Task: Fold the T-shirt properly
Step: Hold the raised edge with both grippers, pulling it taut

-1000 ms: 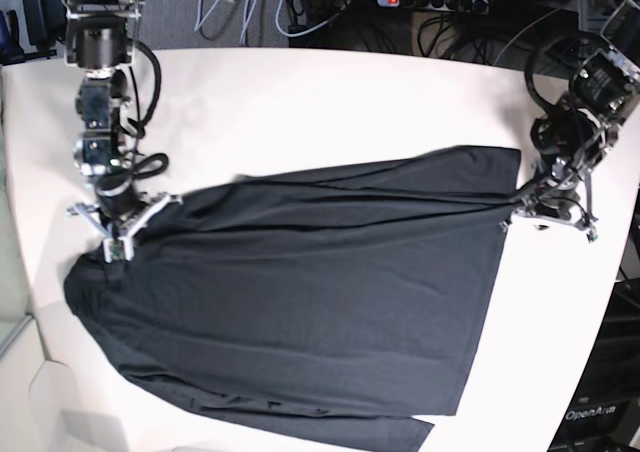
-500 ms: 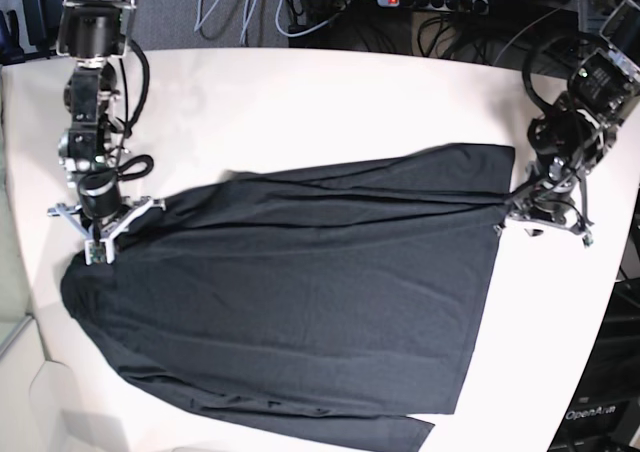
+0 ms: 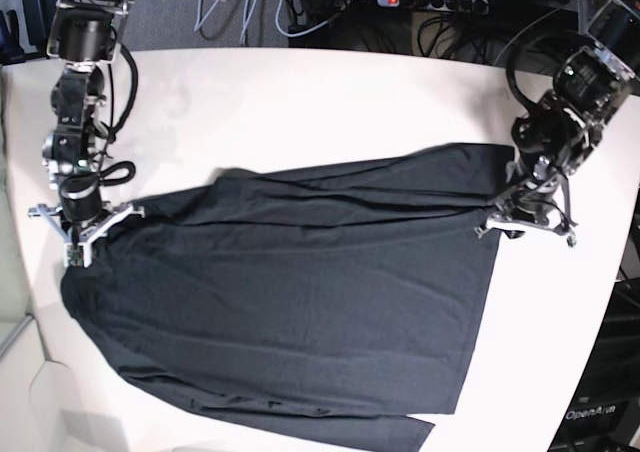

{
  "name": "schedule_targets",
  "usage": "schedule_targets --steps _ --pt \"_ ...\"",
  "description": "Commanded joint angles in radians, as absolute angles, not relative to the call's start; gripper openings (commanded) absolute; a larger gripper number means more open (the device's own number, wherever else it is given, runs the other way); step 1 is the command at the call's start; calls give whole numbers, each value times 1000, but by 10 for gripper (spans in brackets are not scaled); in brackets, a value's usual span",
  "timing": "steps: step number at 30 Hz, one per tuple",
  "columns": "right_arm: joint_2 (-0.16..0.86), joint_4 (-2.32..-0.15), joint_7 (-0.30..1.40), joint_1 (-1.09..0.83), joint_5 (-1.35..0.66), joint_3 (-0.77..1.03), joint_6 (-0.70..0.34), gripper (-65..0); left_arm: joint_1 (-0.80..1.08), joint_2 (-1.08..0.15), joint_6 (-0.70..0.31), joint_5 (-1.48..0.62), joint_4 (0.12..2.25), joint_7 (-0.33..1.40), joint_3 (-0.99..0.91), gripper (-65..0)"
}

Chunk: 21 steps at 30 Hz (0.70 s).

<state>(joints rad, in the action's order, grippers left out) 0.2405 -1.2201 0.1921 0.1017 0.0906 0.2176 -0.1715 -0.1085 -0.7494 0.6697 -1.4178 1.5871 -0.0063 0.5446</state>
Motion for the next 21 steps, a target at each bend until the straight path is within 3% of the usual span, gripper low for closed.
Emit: schedule_targets --steps 1,21 --pt "262 -1234 163 130 90 223 -170 -650 -125 -766 664 -1402 1603 -30 536 -650" --pt "260 -1199 170 168 90 263 -170 -647 -81 -757 664 -1402 1603 -31 529 -650"
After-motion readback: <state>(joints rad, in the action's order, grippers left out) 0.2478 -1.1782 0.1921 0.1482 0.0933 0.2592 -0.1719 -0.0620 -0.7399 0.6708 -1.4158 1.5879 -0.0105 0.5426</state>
